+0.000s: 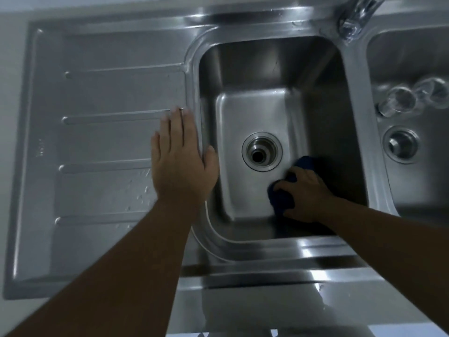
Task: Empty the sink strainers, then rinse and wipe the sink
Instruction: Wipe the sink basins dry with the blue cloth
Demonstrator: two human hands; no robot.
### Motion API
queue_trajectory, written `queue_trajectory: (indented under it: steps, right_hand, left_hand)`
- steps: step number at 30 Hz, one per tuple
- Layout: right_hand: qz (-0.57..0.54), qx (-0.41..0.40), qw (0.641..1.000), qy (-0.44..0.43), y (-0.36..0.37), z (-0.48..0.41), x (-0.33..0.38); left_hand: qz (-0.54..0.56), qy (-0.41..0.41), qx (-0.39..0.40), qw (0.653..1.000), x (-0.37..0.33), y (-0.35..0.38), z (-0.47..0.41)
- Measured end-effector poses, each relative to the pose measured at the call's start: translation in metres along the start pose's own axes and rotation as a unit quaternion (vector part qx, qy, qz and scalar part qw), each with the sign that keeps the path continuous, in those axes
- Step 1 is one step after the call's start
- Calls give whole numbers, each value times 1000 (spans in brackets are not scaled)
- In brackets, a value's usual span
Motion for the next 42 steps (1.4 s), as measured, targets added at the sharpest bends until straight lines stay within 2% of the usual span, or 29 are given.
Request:
queue_trajectory:
  steps: [2, 7, 12, 15, 20, 23, 26, 28, 31, 34, 38, 42]
  right_hand:
    - [-11, -37, 999, -2, -7, -5, 1]
    - [-103, -200, 974, 14, -63, -47, -10]
    - [-163, -282, 944, 54, -117, -119, -13]
    - [-161, -255, 949, 92, -121, -147, 23]
    - [-96, -220, 970, -38, -77, -123, 107]
    - [-61, -195, 975, -83, -46, -91, 116]
    - [11, -129, 981, -147, -12, -59, 100]
    - [21, -63, 989, -135, 3, -41, 78]
    - [-7, 39, 998, -45, 9, -21, 41]
    - [-74, 115, 990, 33, -4, 1, 18]
    - [-153, 100, 983, 16, -29, 35, 39]
    - [-208, -4, 978, -3, -48, 85, 58]
  left_hand:
    - [-6, -6, 0, 1000, 2, 2, 0]
    - [-8, -17, -4, 1000, 3, 3, -7]
    - [-26, -20, 2, 999, 2, 7, -10]
    - [-31, -18, 10, 999, 3, 10, -10]
    - [-13, -23, 9, 1000, 5, 10, -10]
    - [-11, -23, 7, 1000, 4, 10, -11]
    - [1, -23, 6, 1000, 5, 9, -11]
    - [2, -19, 9, 1000, 5, 7, -10]
    - [10, -10, 16, 1000, 2, 3, -7]
    - [22, -5, 28, 999, -2, 1, 4]
    - [64, 12, 65, 996, -15, 6, 44]
    - [94, 25, 99, 990, -34, 10, 94]
Point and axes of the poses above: each hand's wrist, its own z-axis away from the middle knuckle, its own y-axis out of the palm, x = y × z, the point moved 6 cm from there along -z, towards the middle knuckle, and after that the axes turned 4 degrees about -z, right-handed, at the moved point
